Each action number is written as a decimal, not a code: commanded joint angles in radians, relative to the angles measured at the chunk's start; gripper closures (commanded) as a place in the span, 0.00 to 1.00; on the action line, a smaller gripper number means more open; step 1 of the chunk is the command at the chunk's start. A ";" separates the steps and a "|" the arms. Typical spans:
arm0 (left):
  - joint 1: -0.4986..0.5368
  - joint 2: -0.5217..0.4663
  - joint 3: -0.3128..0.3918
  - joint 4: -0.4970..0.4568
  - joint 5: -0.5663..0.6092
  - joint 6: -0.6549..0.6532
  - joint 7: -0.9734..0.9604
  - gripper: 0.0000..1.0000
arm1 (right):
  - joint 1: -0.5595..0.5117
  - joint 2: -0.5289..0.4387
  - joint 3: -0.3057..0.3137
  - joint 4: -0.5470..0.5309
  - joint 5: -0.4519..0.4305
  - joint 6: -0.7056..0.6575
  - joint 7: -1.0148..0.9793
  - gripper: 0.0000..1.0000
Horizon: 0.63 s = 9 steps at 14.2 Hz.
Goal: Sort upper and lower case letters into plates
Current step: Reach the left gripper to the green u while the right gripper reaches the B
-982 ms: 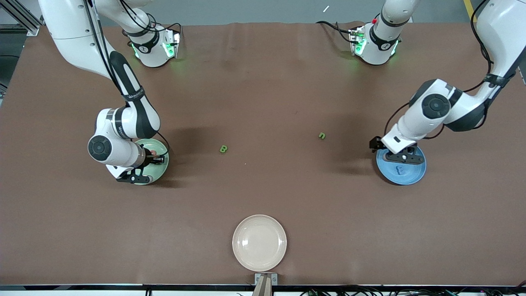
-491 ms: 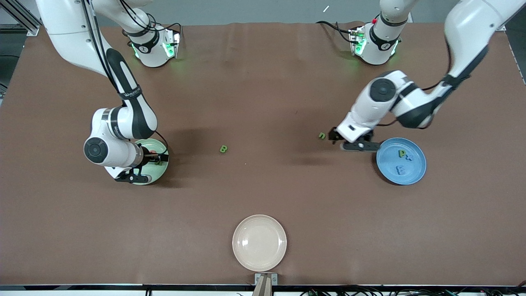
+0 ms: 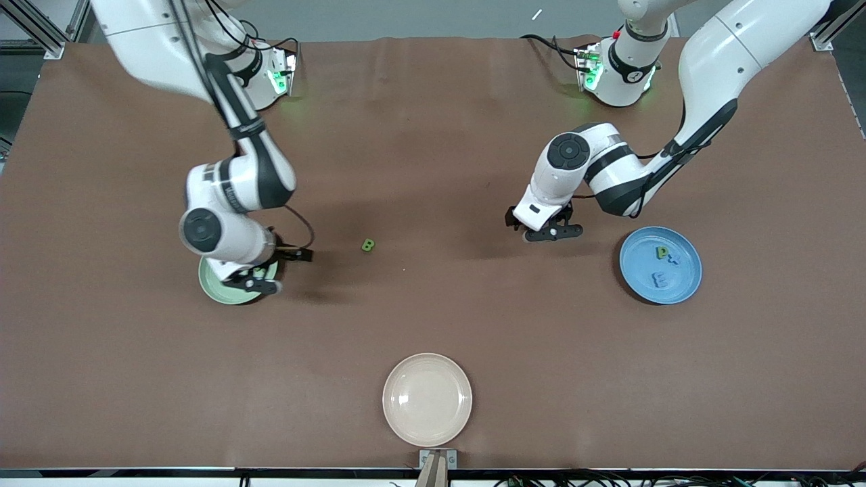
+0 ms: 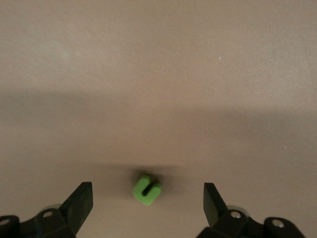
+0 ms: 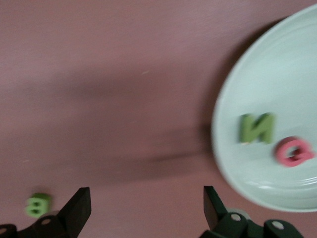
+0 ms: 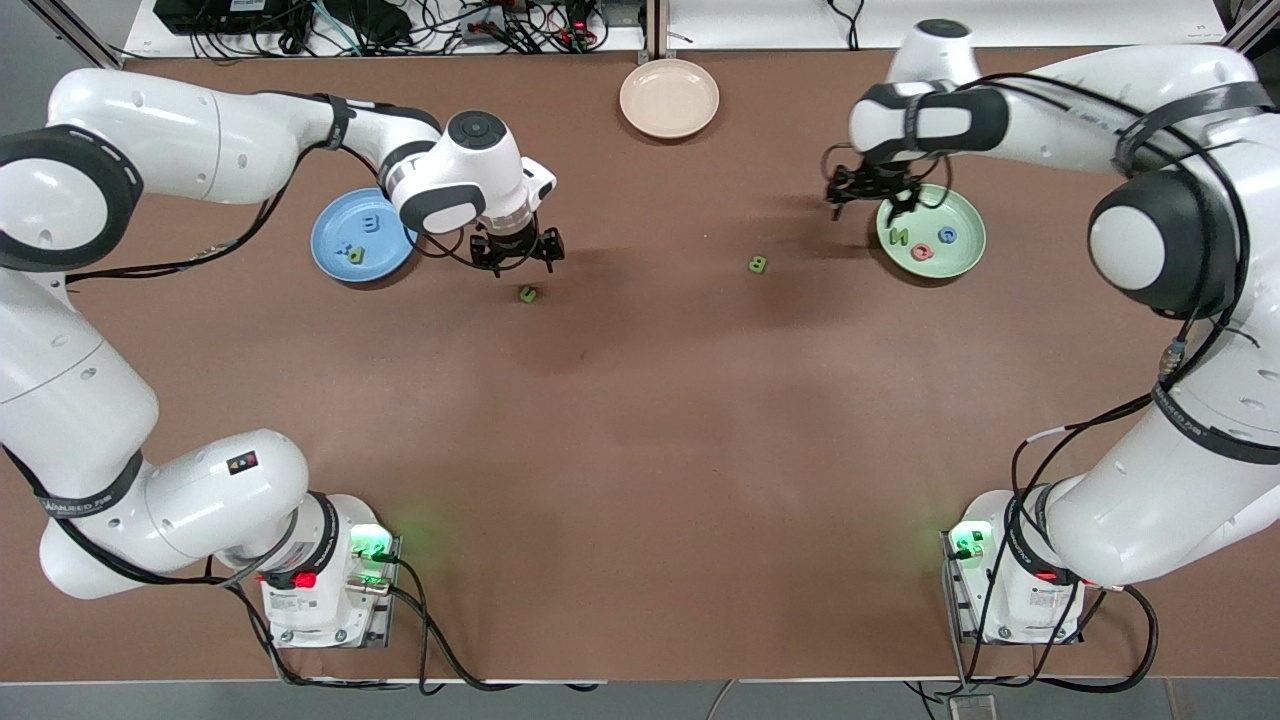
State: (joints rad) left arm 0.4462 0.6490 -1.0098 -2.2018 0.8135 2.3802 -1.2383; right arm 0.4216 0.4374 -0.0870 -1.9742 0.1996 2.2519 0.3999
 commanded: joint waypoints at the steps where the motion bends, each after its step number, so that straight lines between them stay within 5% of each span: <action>1: 0.000 0.035 0.003 0.011 0.007 0.016 -0.023 0.14 | 0.095 -0.002 -0.008 -0.022 0.031 0.081 0.132 0.00; 5: -0.024 0.043 0.032 0.005 0.015 0.023 -0.023 0.26 | 0.196 0.040 -0.010 -0.022 0.031 0.188 0.270 0.00; 9: -0.058 0.043 0.072 0.001 0.018 0.043 -0.023 0.35 | 0.232 0.070 -0.008 -0.054 0.032 0.294 0.289 0.12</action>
State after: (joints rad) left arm 0.4022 0.6905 -0.9523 -2.2009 0.8151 2.4069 -1.2438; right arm 0.6394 0.5074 -0.0852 -1.9934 0.2129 2.4936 0.6795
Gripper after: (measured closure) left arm 0.317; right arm 0.093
